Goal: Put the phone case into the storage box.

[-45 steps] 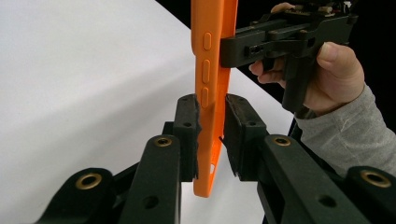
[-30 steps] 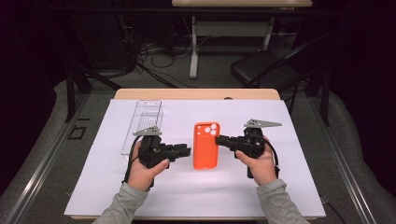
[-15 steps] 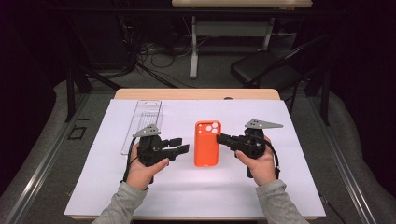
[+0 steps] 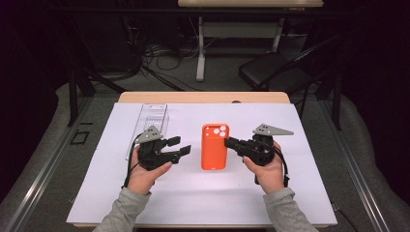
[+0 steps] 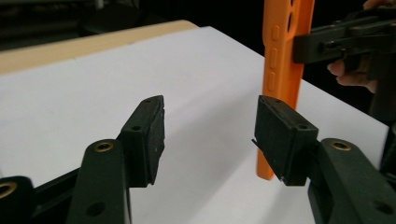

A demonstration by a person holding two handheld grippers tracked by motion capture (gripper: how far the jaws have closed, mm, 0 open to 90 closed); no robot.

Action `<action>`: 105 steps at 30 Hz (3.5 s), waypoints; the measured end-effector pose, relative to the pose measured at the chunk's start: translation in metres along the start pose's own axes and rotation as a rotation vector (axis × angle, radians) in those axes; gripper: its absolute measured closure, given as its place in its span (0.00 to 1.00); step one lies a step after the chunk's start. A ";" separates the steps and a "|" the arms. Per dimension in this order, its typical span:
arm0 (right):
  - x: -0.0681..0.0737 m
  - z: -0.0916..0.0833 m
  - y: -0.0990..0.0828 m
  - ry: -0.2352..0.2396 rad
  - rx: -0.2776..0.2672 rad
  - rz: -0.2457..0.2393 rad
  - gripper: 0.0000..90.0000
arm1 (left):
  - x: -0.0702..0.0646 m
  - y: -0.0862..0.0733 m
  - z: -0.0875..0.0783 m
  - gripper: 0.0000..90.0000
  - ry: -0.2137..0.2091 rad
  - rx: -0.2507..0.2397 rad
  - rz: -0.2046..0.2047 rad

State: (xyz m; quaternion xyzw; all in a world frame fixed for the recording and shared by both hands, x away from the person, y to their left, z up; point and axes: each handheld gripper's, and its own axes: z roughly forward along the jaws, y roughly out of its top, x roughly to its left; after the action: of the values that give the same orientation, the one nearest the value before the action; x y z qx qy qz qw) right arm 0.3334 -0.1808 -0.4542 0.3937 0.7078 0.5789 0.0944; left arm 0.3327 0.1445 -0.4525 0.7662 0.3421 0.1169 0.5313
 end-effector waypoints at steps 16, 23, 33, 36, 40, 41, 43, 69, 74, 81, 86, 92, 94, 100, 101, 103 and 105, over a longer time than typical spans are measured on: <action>0.012 0.003 -0.003 -0.074 -0.026 -0.066 0.93 | 0.001 0.005 -0.009 0.32 0.084 -0.001 -0.015; 0.018 0.006 -0.006 -0.099 -0.027 -0.079 0.93 | 0.000 0.007 -0.010 0.26 0.084 0.000 -0.021; 0.022 0.011 -0.009 -0.104 -0.017 -0.087 0.93 | -0.002 0.009 -0.012 0.24 0.081 0.002 -0.014; 0.023 0.012 -0.010 -0.105 -0.017 -0.089 0.93 | -0.003 0.010 -0.013 0.24 0.076 -0.001 -0.010; 0.025 0.013 -0.011 -0.105 -0.015 -0.094 0.93 | -0.005 0.011 -0.014 0.25 0.077 -0.004 0.003; 0.026 0.014 -0.012 -0.104 -0.019 -0.095 0.93 | -0.005 0.011 -0.014 0.25 0.076 -0.006 0.003; 0.027 0.014 -0.012 -0.105 -0.014 -0.091 0.93 | -0.007 0.011 -0.014 0.25 0.084 -0.004 0.008; 0.039 0.019 -0.015 -0.145 0.030 -0.101 0.93 | -0.022 0.014 -0.013 0.32 0.117 0.048 0.097; 0.040 0.020 -0.016 -0.160 0.025 -0.094 0.93 | -0.024 0.015 -0.008 0.33 0.130 0.062 0.110; 0.037 0.022 -0.015 -0.182 0.016 -0.074 0.93 | -0.024 0.022 0.003 0.36 0.146 0.075 0.123; 0.033 0.022 -0.014 -0.215 0.017 -0.066 0.93 | -0.024 0.027 0.012 0.37 0.157 0.087 0.139; 0.024 0.018 -0.012 -0.255 0.003 -0.047 0.93 | -0.024 0.038 0.023 0.37 0.162 0.080 0.155; 0.021 0.017 -0.011 -0.263 -0.001 -0.035 0.93 | -0.025 0.041 0.027 0.38 0.156 0.080 0.162; 0.013 0.014 -0.010 -0.294 -0.010 -0.018 0.93 | -0.029 0.050 0.040 0.40 0.155 0.099 0.197; 0.013 0.013 -0.010 -0.299 -0.011 -0.011 0.94 | -0.030 0.052 0.042 0.40 0.152 0.098 0.198; 0.011 0.013 -0.010 -0.311 -0.013 -0.017 0.94 | -0.031 0.054 0.045 0.40 0.155 0.102 0.210; 0.010 0.012 -0.010 -0.317 -0.015 -0.016 0.94 | -0.032 0.056 0.048 0.41 0.156 0.098 0.217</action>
State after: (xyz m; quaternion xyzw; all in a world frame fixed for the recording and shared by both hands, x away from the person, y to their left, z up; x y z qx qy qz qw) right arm 0.3294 -0.1649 -0.4633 0.4737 0.6829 0.5140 0.2122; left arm 0.3579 0.0776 -0.4159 0.8123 0.3028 0.2158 0.4493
